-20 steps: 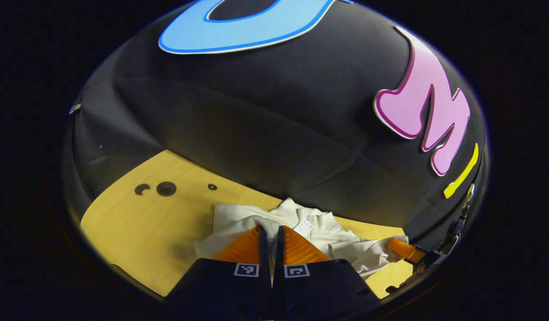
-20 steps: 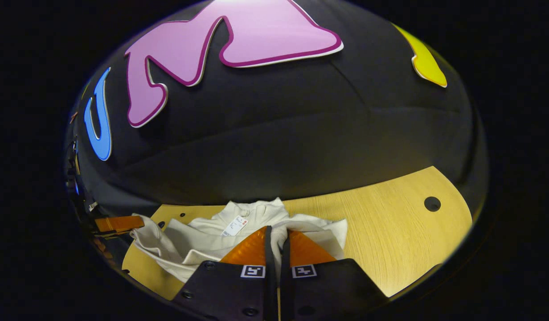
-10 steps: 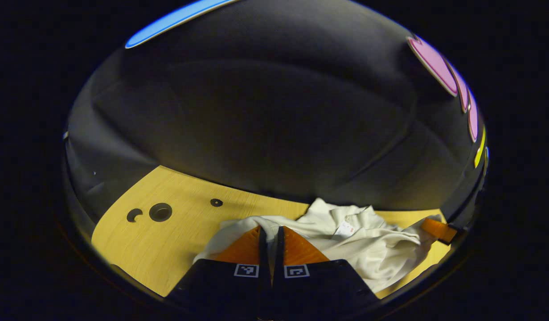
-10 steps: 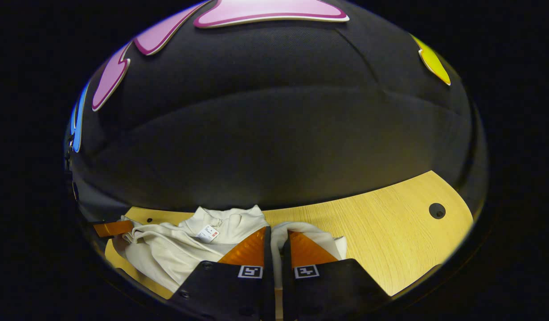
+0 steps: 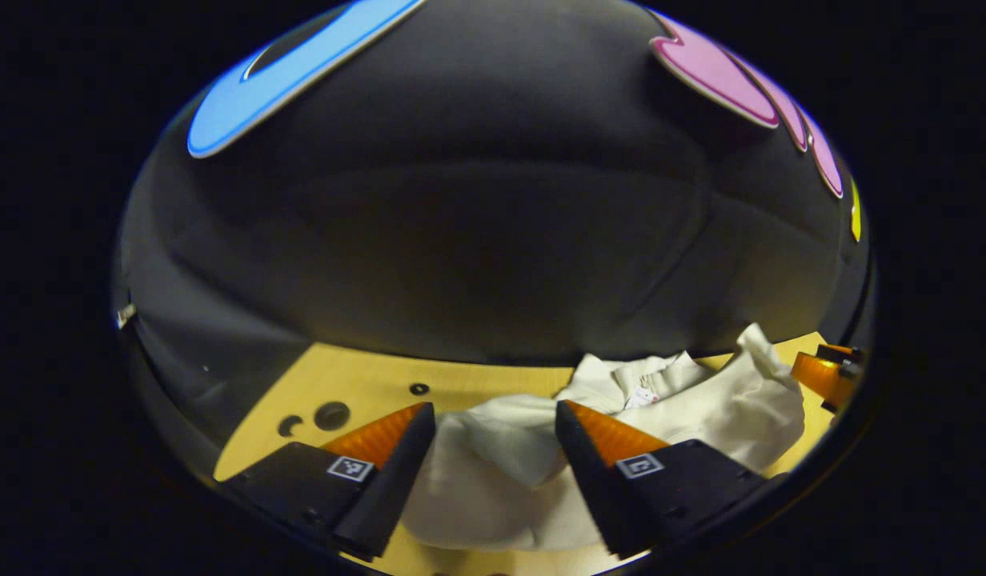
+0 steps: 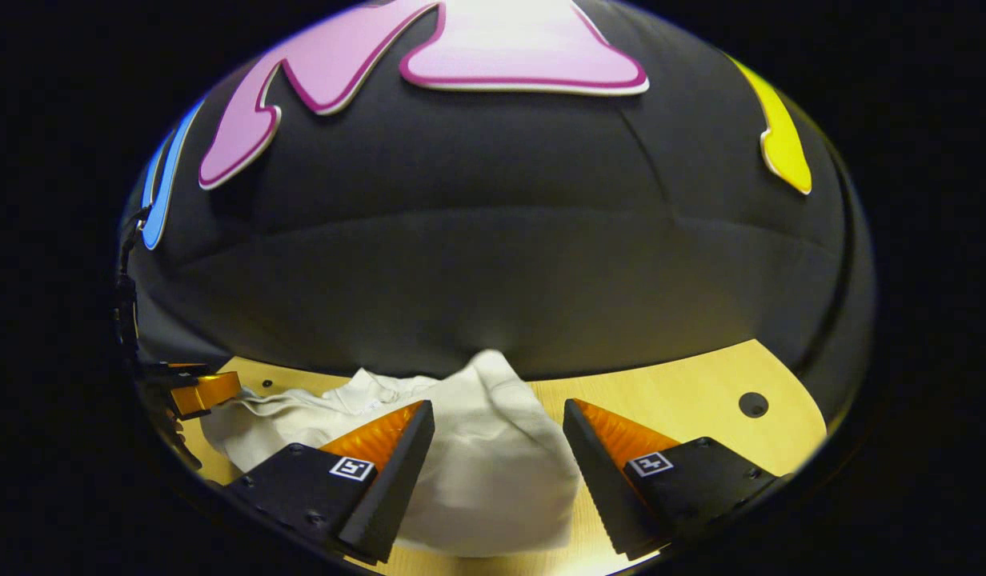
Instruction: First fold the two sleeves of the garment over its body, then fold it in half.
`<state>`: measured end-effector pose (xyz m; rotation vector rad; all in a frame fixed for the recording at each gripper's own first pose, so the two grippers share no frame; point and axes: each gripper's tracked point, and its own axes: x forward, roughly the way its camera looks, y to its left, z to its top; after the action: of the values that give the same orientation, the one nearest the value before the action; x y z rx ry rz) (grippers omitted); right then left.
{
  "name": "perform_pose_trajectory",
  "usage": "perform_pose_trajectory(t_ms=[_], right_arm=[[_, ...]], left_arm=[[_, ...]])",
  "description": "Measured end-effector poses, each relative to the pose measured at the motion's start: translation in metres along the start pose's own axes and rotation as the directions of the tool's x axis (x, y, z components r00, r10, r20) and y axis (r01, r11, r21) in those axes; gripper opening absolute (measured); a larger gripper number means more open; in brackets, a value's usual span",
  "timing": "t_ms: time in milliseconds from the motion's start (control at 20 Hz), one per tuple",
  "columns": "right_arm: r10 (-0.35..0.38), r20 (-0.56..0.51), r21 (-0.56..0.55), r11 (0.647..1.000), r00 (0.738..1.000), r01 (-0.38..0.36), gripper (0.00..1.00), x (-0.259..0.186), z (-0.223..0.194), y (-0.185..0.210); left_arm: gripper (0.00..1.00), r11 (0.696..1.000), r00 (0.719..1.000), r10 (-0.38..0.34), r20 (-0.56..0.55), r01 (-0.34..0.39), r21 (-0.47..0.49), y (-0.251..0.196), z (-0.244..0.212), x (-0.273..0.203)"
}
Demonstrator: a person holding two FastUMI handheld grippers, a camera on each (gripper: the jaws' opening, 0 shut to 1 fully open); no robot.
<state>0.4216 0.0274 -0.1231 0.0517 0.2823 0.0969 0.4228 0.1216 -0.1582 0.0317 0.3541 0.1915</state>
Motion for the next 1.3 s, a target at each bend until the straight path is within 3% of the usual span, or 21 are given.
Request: perform_pose_trajectory(t_ms=[50, 250, 400, 500, 800, 1100, 1300], right_arm=[[-0.005, 0.002, -0.004, 1.000, 1.000, 0.005, 0.98, -0.003, 0.002, 0.000], [-0.042, 0.043, -0.027, 0.999, 0.998, 0.043, 0.99, -0.047, 0.012, 0.001], [-0.052, 0.047, -0.003, 0.999, 0.998, 0.052, 0.99, -0.106, 0.021, 0.001], [-0.058, 0.039, 0.007, 0.998, 0.998, 0.058, 0.98, -0.143, 0.020, 0.010], [-0.063, 0.122, -0.014, 0.998, 0.991, 0.065, 0.98, -0.261, 0.052, 0.031], [-0.052, 0.214, -0.023, 0.998, 0.975, 0.059, 0.98, -0.370, 0.070, 0.030], [-0.032, 0.244, 0.008, 0.999, 0.969, 0.031, 0.98, -0.430, 0.061, 0.034]], left_arm=[[0.99, 1.000, 0.999, -0.007, 0.037, 0.007, 0.002, 0.000, 0.012, -0.011], [0.98, 0.998, 0.990, -0.042, 0.137, 0.047, -0.032, 0.010, 0.061, -0.081], [0.98, 0.998, 0.978, -0.045, 0.204, 0.053, -0.033, 0.023, 0.081, -0.143], [0.97, 1.000, 0.971, -0.018, 0.238, 0.020, -0.006, 0.040, 0.088, -0.187], [0.97, 0.995, 0.939, -0.094, 0.330, 0.100, -0.001, 0.036, 0.097, -0.323], [0.97, 0.986, 0.914, -0.154, 0.375, 0.168, -0.006, 0.031, 0.075, -0.421], [0.97, 0.985, 0.918, -0.154, 0.365, 0.173, -0.019, 0.022, 0.029, -0.471]])
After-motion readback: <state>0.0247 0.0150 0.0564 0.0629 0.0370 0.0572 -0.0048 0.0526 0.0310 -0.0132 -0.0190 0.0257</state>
